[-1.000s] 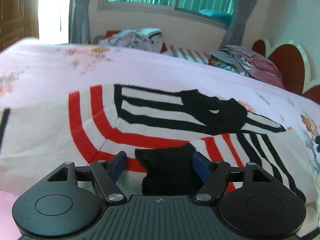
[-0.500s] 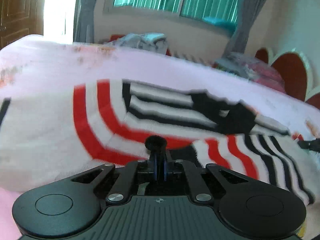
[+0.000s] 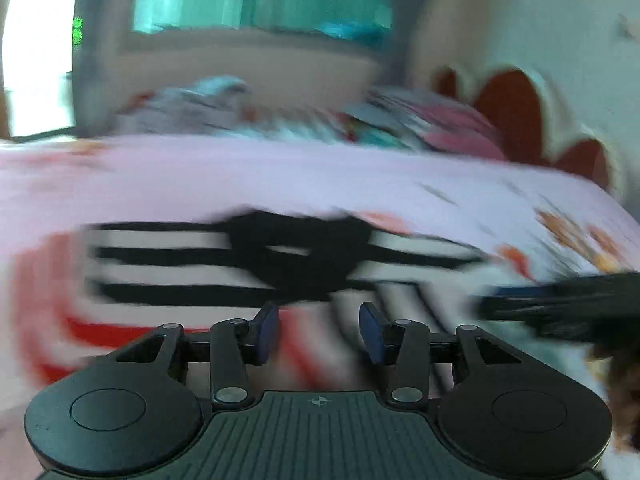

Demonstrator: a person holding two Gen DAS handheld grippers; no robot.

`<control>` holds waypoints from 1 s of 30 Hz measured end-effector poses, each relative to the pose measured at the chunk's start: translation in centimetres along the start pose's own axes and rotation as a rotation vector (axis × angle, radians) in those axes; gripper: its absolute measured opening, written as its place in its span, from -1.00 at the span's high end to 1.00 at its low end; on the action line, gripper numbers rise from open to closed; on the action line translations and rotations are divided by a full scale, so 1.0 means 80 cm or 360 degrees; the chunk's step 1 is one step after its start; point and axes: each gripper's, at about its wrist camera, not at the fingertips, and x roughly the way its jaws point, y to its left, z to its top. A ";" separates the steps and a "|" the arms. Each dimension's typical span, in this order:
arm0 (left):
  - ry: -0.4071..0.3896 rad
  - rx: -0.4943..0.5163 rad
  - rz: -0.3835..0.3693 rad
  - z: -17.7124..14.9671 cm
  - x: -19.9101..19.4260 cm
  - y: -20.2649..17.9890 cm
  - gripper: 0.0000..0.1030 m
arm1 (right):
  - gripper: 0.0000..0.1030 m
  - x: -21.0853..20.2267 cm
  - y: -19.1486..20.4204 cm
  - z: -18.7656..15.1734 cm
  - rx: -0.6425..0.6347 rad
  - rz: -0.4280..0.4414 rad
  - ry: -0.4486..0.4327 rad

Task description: Fold small clothes

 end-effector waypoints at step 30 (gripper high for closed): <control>0.0071 0.0205 0.0168 -0.045 -0.037 -0.018 0.13 | 0.74 -0.097 0.003 -0.065 0.0164 -0.0318 0.0131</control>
